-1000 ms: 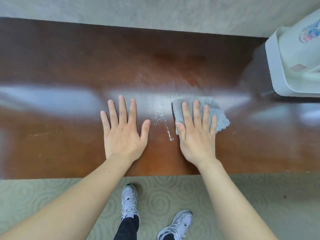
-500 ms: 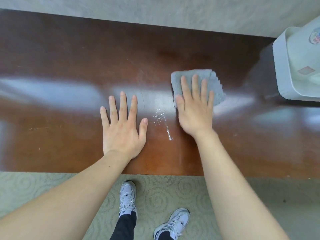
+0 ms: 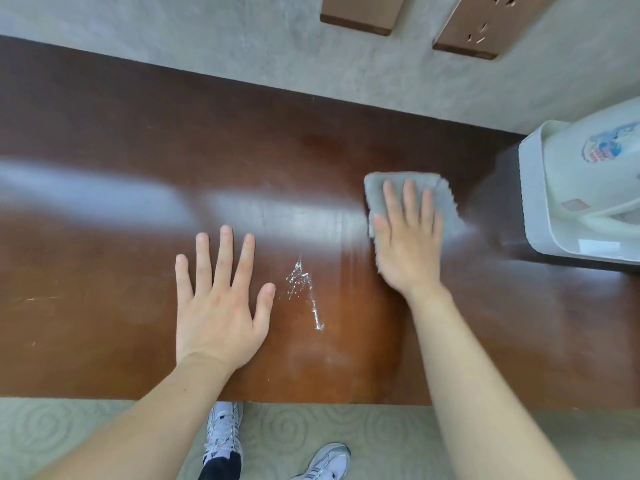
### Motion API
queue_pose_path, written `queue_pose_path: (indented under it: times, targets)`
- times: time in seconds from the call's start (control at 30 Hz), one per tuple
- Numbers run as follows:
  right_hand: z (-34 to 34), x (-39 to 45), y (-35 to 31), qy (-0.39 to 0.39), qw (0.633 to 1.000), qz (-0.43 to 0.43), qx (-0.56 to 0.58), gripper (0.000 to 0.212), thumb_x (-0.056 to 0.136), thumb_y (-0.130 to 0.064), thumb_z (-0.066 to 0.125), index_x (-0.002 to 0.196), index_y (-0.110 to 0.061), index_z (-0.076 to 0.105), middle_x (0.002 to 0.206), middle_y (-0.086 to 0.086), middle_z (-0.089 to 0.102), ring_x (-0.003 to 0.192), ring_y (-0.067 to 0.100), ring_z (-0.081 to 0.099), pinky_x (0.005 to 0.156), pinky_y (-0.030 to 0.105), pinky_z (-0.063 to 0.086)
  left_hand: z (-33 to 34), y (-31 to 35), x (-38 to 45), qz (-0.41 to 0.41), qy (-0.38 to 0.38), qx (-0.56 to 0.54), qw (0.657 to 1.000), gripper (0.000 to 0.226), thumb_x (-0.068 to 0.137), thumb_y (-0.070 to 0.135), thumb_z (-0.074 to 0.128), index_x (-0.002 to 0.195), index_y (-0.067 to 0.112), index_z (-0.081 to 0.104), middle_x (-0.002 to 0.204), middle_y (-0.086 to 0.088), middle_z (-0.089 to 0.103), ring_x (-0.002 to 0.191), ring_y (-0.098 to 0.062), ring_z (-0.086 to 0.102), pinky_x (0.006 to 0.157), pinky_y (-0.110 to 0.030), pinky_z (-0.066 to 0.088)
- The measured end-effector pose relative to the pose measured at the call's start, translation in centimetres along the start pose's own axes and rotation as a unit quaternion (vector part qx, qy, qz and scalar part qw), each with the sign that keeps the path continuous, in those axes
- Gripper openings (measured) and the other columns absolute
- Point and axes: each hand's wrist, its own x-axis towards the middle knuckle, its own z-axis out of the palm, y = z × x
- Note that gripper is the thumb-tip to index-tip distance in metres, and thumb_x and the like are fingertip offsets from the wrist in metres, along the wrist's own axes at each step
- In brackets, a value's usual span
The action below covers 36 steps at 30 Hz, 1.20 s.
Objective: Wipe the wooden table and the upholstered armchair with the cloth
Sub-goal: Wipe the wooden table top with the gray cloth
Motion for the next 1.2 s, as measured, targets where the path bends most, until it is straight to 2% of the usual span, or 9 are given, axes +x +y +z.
queue_pose_path:
  times: [0.13, 0.23, 0.4, 0.57, 0.63, 0.77, 0.97, 1.07, 1.2]
  targets:
    - [-1.9, 10.0, 2.8, -0.011, 0.998, 0.061, 0.023, 0.056, 0.105, -0.047, 0.017, 0.158, -0.033, 0.005, 0.168, 0.000, 0.001, 0.153, 0.032, -0.005, 0.121, 0.055, 0.001, 0.2, 0.0, 0.1, 0.001, 0.007, 0.012, 1.000, 0.072, 0.098, 0.054, 0.027, 0.160, 0.018, 0.023, 0.167, -0.013, 0.019, 0.154, -0.040, 0.011, 0.121, -0.061, 0.013]
    - [-2.1, 11.0, 2.9, -0.010, 0.996, 0.076, 0.039, 0.057, 0.103, -0.048, 0.011, 0.158, -0.034, 0.001, 0.167, 0.000, -0.004, 0.152, 0.030, -0.010, 0.121, 0.054, -0.003, 0.1, 0.1, 0.1, -0.003, 0.005, 0.019, 1.000, 0.072, 0.098, 0.054, 0.026, 0.160, 0.019, 0.022, 0.167, -0.012, 0.018, 0.154, -0.040, 0.010, 0.122, -0.060, 0.012]
    - [-0.2, 1.0, 0.9, 0.039, 0.996, 0.063, 0.040, 0.058, 0.105, -0.047, 0.011, 0.159, -0.029, 0.005, 0.167, 0.005, 0.001, 0.153, 0.032, -0.005, 0.122, 0.054, 0.003, -0.2, 0.4, 0.0, -0.009, -0.004, 0.019, 1.000, 0.072, 0.098, 0.054, 0.025, 0.161, 0.019, 0.021, 0.168, -0.011, 0.016, 0.154, -0.039, 0.009, 0.122, -0.060, 0.011]
    - [1.6, -13.5, 0.1, -0.006, 0.998, 0.052, 0.041, 0.058, 0.104, -0.052, 0.008, 0.158, -0.035, -0.001, 0.167, -0.001, -0.006, 0.153, 0.025, -0.013, 0.123, 0.049, -0.001, -0.2, 0.3, -0.1, -0.014, -0.008, 0.009, 1.000, 0.072, 0.098, 0.055, 0.023, 0.161, 0.020, 0.020, 0.169, -0.010, 0.014, 0.154, -0.038, 0.007, 0.122, -0.059, 0.009]
    - [1.7, -15.1, 1.7, -0.017, 0.998, 0.047, 0.038, 0.058, 0.103, -0.054, 0.008, 0.158, -0.037, 0.003, 0.168, -0.003, -0.001, 0.153, 0.025, -0.010, 0.123, 0.048, 0.002, -0.2, 0.3, -0.2, -0.015, -0.001, 0.002, 1.000, 0.072, 0.098, 0.055, 0.023, 0.161, 0.019, 0.022, 0.168, -0.011, 0.016, 0.154, -0.038, 0.008, 0.122, -0.059, 0.009]
    - [-0.1, -7.1, 6.9, 0.009, 0.997, 0.079, 0.024, 0.062, 0.100, -0.054, 0.007, 0.158, -0.034, 0.008, 0.167, 0.003, 0.006, 0.153, 0.032, 0.000, 0.121, 0.053, 0.005, -0.2, 0.4, 0.0, -0.013, 0.001, 0.001, 1.000, 0.071, 0.098, 0.054, 0.024, 0.160, 0.019, 0.023, 0.168, -0.011, 0.017, 0.154, -0.038, 0.009, 0.122, -0.059, 0.008]
    - [-1.9, 4.7, 11.6, -0.002, 0.993, 0.111, 0.035, 0.061, 0.099, -0.050, 0.008, 0.158, -0.033, 0.001, 0.167, 0.002, -0.002, 0.152, 0.033, -0.007, 0.121, 0.057, 0.000, -0.1, 0.3, -0.1, -0.018, 0.005, -0.002, 1.000, 0.072, 0.098, 0.056, 0.023, 0.161, 0.022, 0.021, 0.169, -0.009, 0.014, 0.155, -0.037, 0.006, 0.123, -0.057, 0.007]
    - [-1.3, 3.7, 9.6, 0.004, 0.994, 0.108, 0.025, 0.058, 0.103, -0.047, 0.011, 0.158, -0.031, 0.002, 0.167, 0.004, -0.002, 0.152, 0.034, -0.007, 0.121, 0.058, 0.001, -0.2, 0.4, -0.1, -0.020, 0.003, -0.005, 1.000, 0.072, 0.098, 0.057, 0.021, 0.161, 0.022, 0.020, 0.169, -0.008, 0.013, 0.155, -0.036, 0.006, 0.123, -0.057, 0.007]
    - [0.4, -3.8, 3.4, 0.031, 0.999, 0.036, 0.014, 0.058, 0.105, -0.045, 0.019, 0.159, -0.029, 0.008, 0.167, 0.005, 0.004, 0.153, 0.034, -0.001, 0.122, 0.055, 0.003, -0.3, 0.4, -0.2, -0.021, -0.003, -0.005, 1.000, 0.072, 0.098, 0.057, 0.020, 0.161, 0.023, 0.018, 0.169, -0.008, 0.012, 0.154, -0.036, 0.005, 0.123, -0.057, 0.008]
